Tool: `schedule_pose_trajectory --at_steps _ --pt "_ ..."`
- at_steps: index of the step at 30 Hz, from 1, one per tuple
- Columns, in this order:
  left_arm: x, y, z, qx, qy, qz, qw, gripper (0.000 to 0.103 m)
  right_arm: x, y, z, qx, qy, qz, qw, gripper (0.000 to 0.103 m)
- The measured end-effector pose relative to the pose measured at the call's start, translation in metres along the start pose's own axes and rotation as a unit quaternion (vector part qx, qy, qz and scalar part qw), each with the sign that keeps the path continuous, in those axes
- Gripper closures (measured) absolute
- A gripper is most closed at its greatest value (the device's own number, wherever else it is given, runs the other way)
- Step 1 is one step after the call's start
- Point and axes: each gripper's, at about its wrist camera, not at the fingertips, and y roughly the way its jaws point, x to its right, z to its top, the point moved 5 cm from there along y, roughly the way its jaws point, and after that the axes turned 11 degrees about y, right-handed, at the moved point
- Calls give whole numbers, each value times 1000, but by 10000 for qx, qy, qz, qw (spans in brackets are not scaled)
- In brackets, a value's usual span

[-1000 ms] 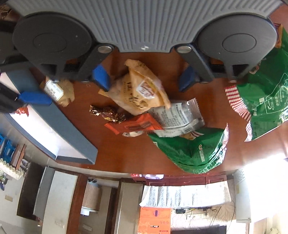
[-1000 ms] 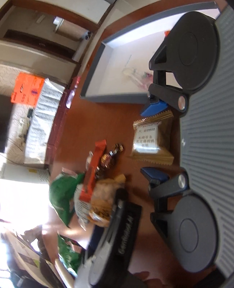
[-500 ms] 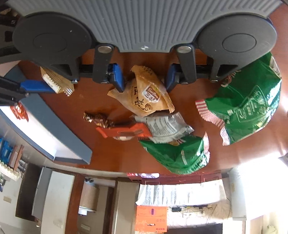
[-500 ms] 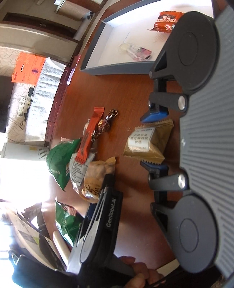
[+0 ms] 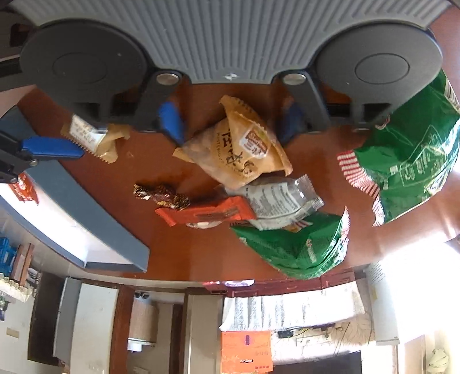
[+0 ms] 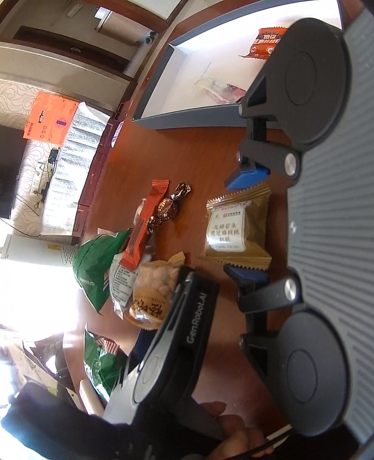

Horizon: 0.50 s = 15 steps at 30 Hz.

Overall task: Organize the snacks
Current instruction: 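Close the left gripper on the tan bread-bun bag while the right grips the gold packet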

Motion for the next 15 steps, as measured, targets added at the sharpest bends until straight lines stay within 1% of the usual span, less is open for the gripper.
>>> schedule_pose_trajectory --at_steps 1,2,5,9,15 --pt "0 -1 0 23 -45 -54 10000 45 0 0 0 -4 -10 8 10000 47" --pt "0 -2 0 31 -74 -88 9999 46 0 0 0 -14 -11 2 10000 51" --pt "1 -4 2 30 -62 -43 10000 50 1 -3 0 -30 50 2 10000 55" --pt "4 -9 7 55 34 162 9998 53 5 -5 0 -61 181 -18 9998 57" --pt "10 -16 14 179 48 175 9997 55 9 -8 -1 -76 303 -17 9995 58"
